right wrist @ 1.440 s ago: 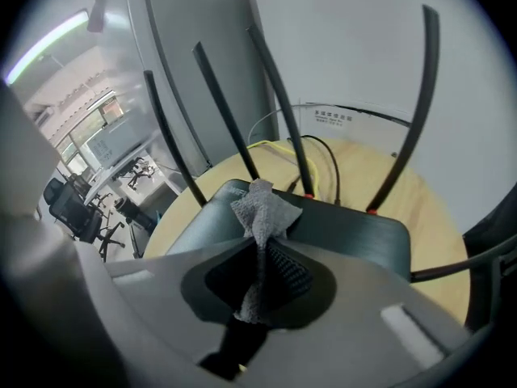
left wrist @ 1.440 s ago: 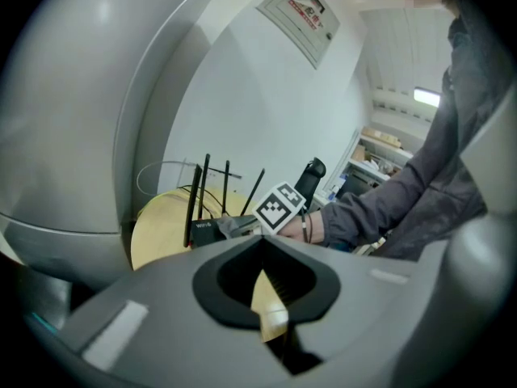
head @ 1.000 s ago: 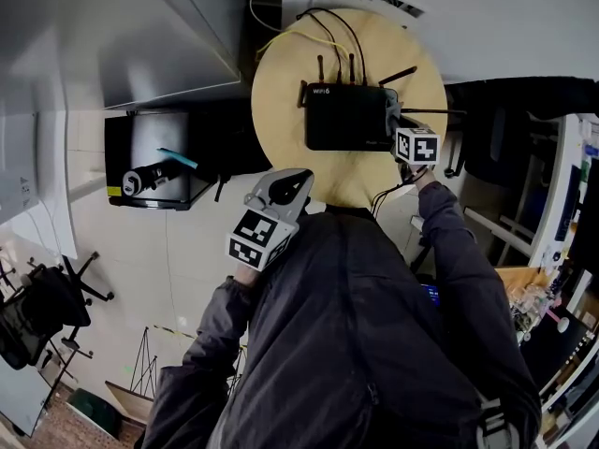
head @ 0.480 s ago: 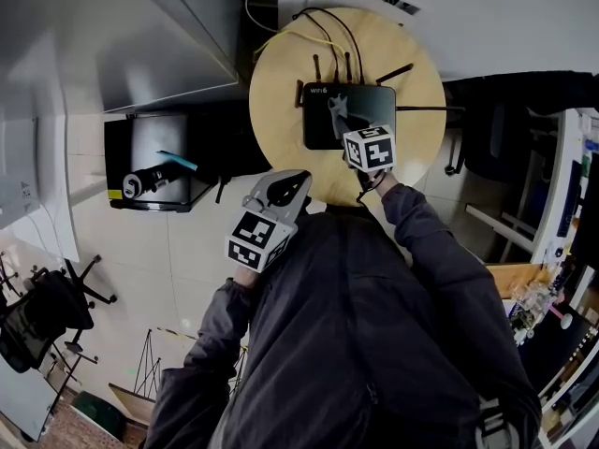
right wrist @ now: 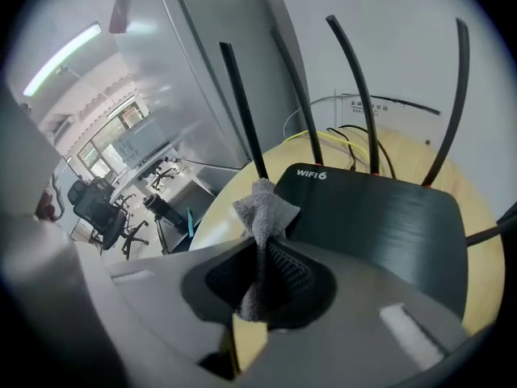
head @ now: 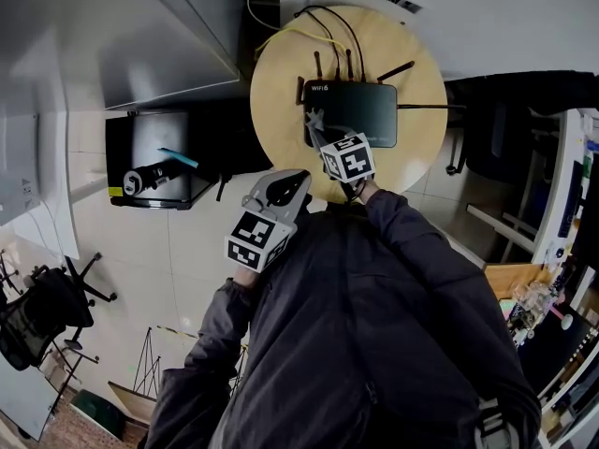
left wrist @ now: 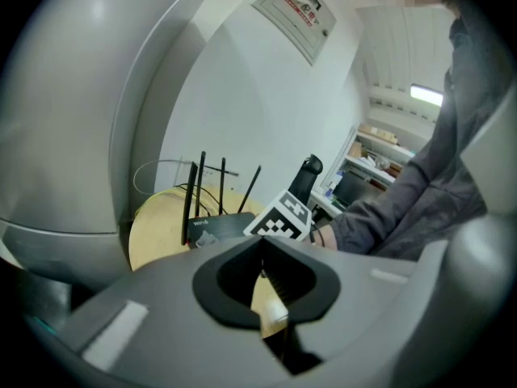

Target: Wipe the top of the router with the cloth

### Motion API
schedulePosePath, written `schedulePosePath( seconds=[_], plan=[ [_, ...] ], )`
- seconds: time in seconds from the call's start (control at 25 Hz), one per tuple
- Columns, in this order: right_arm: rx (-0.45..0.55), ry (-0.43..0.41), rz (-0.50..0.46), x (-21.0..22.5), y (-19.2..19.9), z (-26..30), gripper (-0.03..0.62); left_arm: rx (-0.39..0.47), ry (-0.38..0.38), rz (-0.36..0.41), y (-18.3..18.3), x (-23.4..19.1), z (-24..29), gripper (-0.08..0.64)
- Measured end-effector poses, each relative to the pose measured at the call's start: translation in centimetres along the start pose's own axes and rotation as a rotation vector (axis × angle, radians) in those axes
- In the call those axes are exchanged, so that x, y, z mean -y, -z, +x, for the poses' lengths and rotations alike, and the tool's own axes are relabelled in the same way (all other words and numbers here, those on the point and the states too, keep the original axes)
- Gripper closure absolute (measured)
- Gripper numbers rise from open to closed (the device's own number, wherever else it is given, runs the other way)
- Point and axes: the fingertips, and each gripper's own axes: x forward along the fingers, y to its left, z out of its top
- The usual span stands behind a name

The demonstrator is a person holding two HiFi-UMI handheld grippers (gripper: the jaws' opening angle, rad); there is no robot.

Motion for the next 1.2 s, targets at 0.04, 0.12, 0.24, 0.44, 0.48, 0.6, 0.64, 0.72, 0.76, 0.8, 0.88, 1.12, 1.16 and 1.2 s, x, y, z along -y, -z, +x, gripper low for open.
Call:
schedulePosePath(
  seconds=[0.04, 0.12, 0.24, 0.44, 0.48, 0.6, 0.64, 0.72, 0.76, 0.8, 0.88, 1.12, 1.16, 1.2],
  plan=[
    [-0.004, 0.009, -0.013, 0.5, 0.2, -0.3, 0.561, -0.001, 0.003, 0.001, 0.0, 0.1, 0.0, 0.560],
    [-0.009, 0.029, -0.023, 1.7, 0.7, -1.0, 0.561, -0.002, 0.011, 0.005, 0.0, 0.3, 0.2, 0.560],
    [0.000, 0.063, -0.002, 3.9, 1.7, -2.2, 0.561, -0.004, 0.020, 0.012, -0.1, 0.5, 0.4, 0.560],
    [0.008, 0.136, 0.027, 8.7, 4.0, -5.2, 0.561, -0.006, 0.021, 0.014, 0.0, 0.4, 0.3, 0.560],
    [0.007, 0.157, 0.038, 9.9, 4.5, -5.9, 0.561, -0.006, 0.021, 0.014, 0.0, 0.4, 0.3, 0.560],
    [0.007, 0.230, 0.089, 14.0, 6.2, -8.2, 0.562, -0.008, 0.023, 0.016, 0.0, 0.4, 0.2, 0.560],
    [0.008, 0.250, 0.110, 15.2, 6.7, -8.9, 0.561, -0.008, 0.024, 0.018, 0.1, 0.5, 0.2, 0.560],
    [0.013, 0.271, 0.148, 16.9, 7.5, -9.9, 0.562, -0.011, 0.027, 0.021, 0.1, 0.5, 0.3, 0.560],
    [0.012, 0.276, 0.159, 17.4, 7.7, -10.2, 0.561, -0.013, 0.029, 0.022, 0.1, 0.6, 0.3, 0.560],
    [0.009, 0.283, 0.164, 17.6, 7.8, -10.4, 0.561, -0.014, 0.030, 0.024, 0.2, 0.6, 0.3, 0.560],
    [-0.001, 0.308, 0.161, 17.7, 7.8, -10.3, 0.562, -0.014, 0.031, 0.025, 0.2, 0.7, 0.3, 0.560],
    [0.040, 0.200, -0.043, 10.5, 5.1, -9.0, 0.563, -0.014, 0.025, 0.030, 0.4, 0.9, -0.1, 0.560],
    [0.051, 0.133, -0.087, 7.9, 4.6, -8.3, 0.561, -0.014, 0.023, 0.030, 0.5, 0.8, -0.2, 0.560],
    [0.051, 0.071, -0.128, 5.3, 4.4, -7.4, 0.562, -0.014, 0.021, 0.030, 0.5, 0.8, -0.2, 0.560]
  ],
)
